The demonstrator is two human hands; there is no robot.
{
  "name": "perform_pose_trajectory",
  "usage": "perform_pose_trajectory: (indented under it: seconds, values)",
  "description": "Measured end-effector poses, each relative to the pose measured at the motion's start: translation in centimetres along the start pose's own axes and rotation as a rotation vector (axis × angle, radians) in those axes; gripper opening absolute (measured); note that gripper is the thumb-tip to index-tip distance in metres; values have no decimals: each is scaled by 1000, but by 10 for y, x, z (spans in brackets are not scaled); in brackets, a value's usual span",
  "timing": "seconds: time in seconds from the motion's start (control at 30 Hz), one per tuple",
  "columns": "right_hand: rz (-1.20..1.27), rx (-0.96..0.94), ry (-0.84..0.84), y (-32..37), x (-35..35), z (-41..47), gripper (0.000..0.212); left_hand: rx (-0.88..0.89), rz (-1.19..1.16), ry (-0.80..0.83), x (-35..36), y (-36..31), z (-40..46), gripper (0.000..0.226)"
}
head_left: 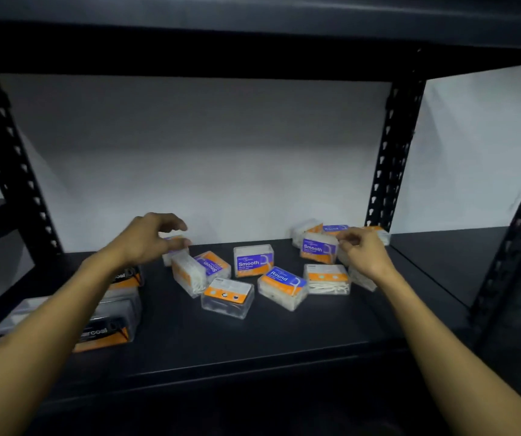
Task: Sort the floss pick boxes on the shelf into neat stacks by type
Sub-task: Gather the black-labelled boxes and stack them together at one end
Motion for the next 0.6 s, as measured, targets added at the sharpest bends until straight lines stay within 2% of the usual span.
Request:
perform_pose_trajectory:
  seconds: [0.3, 0.47, 0.53, 0.6]
  values:
    - [-131, 87, -36, -20, -3, -7, 13, 45, -32, 87, 50, -36, 31, 35]
    - [-249, -19, -164, -38, 1, -22, 17, 36, -51, 94, 59, -39, 35, 34]
    - [-172, -38, -179, -42, 2, -25, 19, 36, -59, 93, 59, -39, 35, 33]
    - [105, 45, -231, -44, -2, -27, 26, 49, -80, 78, 57, -41, 34, 31]
Point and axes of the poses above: each hand's wrist, its own z-axis towards the middle knuckle, its own x-axis out of the palm, y = z × x, the point moved 2 cm from there along z, towards the middle knuckle, and after that the axes turned 9 degrees about x, right-handed, at the moved point
